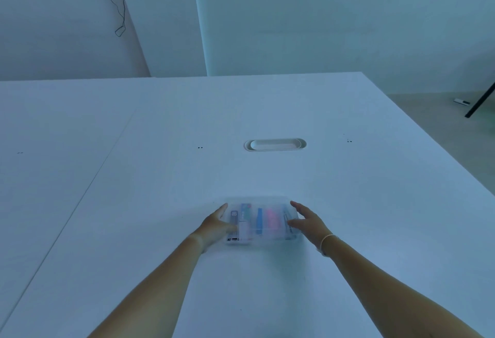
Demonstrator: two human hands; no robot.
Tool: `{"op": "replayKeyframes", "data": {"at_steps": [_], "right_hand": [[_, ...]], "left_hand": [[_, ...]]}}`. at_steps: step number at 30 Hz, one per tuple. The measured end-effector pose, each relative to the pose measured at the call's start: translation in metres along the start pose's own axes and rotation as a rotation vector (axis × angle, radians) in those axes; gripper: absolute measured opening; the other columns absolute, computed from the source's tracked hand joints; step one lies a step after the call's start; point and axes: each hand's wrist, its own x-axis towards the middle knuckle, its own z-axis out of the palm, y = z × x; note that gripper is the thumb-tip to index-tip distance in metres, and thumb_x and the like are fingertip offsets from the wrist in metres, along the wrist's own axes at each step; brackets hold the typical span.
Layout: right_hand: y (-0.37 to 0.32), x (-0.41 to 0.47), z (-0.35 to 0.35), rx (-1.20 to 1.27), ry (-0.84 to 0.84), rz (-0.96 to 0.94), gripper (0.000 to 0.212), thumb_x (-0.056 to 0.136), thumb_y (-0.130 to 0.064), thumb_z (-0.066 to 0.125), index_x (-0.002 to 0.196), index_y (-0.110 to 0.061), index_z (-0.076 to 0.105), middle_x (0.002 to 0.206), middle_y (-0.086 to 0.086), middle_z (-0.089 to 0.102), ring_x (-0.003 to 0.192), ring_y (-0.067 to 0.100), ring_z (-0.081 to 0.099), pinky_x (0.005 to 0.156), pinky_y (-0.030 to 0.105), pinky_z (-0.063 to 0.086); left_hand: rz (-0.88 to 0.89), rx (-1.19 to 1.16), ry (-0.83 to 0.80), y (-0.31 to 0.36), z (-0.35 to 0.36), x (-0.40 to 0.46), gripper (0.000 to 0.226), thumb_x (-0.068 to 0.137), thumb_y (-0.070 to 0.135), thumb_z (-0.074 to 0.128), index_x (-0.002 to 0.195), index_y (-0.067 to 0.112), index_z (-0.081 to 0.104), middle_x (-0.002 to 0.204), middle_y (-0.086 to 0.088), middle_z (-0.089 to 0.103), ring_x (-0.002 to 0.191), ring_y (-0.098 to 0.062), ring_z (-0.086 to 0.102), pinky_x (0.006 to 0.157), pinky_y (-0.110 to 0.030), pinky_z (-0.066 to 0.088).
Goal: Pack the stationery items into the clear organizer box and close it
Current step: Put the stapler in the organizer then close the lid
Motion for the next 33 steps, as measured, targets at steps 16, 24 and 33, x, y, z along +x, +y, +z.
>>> {"op": "replayKeyframes", "data": {"at_steps": [16,24,33], "right_hand": [[0.007,-0.011,0.007,-0.394,-0.023,-0.076,0.077,0.088,-0.023,0.062,0.149,-0.019,0.016,0.156,0.003,0.024,0.139,0.023,0.032,0.115,0.034,0.027],[0.005,-0.013,0.011,-0.472,-0.01,-0.102,0.076,0.089,-0.02,0.06,0.149,-0.016,0.014,0.157,0.003,0.021,0.141,0.023,0.029,0.117,0.035,0.026],[0.007,-0.012,0.015,-0.52,0.011,-0.112,0.076,0.09,-0.02,0.059,0.15,-0.015,0.012,0.158,0.001,0.017,0.144,0.019,0.023,0.117,0.032,0.023]], "left_hand": [[0.035,0.18,0.093,-0.007,0.007,-0.004,0.081,0.088,0.016,0.063,0.151,0.024,0.014,0.158,-0.005,0.024,0.142,-0.025,0.029,0.112,-0.034,0.03],[0.049,0.263,0.125,-0.009,0.012,-0.005,0.078,0.09,0.019,0.06,0.151,0.022,0.013,0.157,-0.004,0.025,0.142,-0.024,0.03,0.112,-0.033,0.03],[0.057,0.293,0.131,-0.014,0.015,-0.003,0.079,0.09,0.017,0.061,0.152,0.02,0.011,0.158,-0.005,0.025,0.143,-0.023,0.027,0.114,-0.033,0.028]]}}
